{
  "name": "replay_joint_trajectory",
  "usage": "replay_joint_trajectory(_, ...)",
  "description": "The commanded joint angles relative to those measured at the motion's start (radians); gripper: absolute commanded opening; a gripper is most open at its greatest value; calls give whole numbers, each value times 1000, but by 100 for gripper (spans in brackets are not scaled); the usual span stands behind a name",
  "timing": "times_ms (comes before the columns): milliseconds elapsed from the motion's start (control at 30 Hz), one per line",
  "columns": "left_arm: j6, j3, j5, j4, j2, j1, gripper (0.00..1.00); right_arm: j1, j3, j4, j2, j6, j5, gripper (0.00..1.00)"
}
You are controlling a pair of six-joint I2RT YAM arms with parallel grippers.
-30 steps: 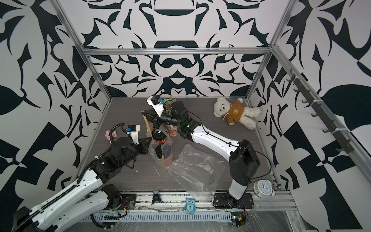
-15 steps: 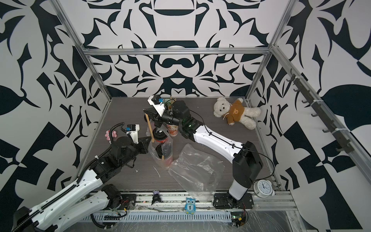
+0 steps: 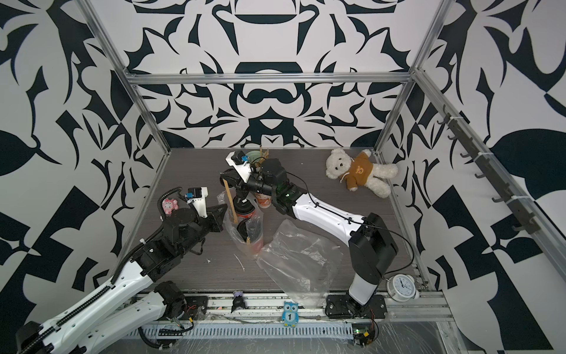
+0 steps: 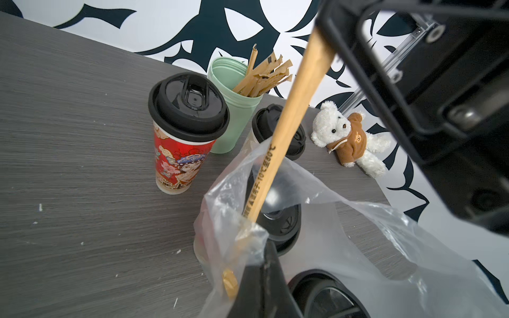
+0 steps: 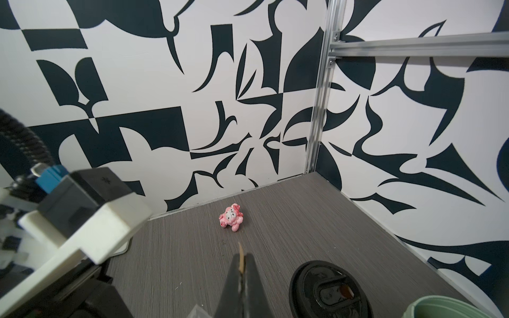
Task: Pack milk tea into plastic carrier bags
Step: Place the straw in the plastic carrier bag.
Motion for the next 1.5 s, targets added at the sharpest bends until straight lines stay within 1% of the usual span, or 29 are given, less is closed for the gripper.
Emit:
replay_joint_trajectory(0, 13, 32, -16, 26, -8, 0, 0, 1, -9, 72, -4, 22, 4, 0)
replay_joint_trajectory(533, 39, 50, -23, 64, -17, 0, 0, 3, -80, 82, -2, 31, -28, 0)
replay_joint_trajectory(1000, 31, 46, -23, 54, -7, 0, 0, 3, -177, 157, 9, 135, -32, 0)
replay_joint_trajectory(1267, 30, 40, -24, 49, -12, 0, 0, 6, -186, 137, 20, 169, -42, 0)
replay_joint_trajectory(1300, 30, 39, -24, 49, -11, 1, 0, 7, -186, 128, 19, 167, -43, 3)
replay_joint_trajectory(1400, 28, 36, -23, 53, -12, 0, 0, 7, -184, 103, 4, 160, -43, 21)
replay_joint_trajectory(1467, 27, 35, -21, 54, -11, 0, 0, 7, -182, 92, -12, 154, -40, 29)
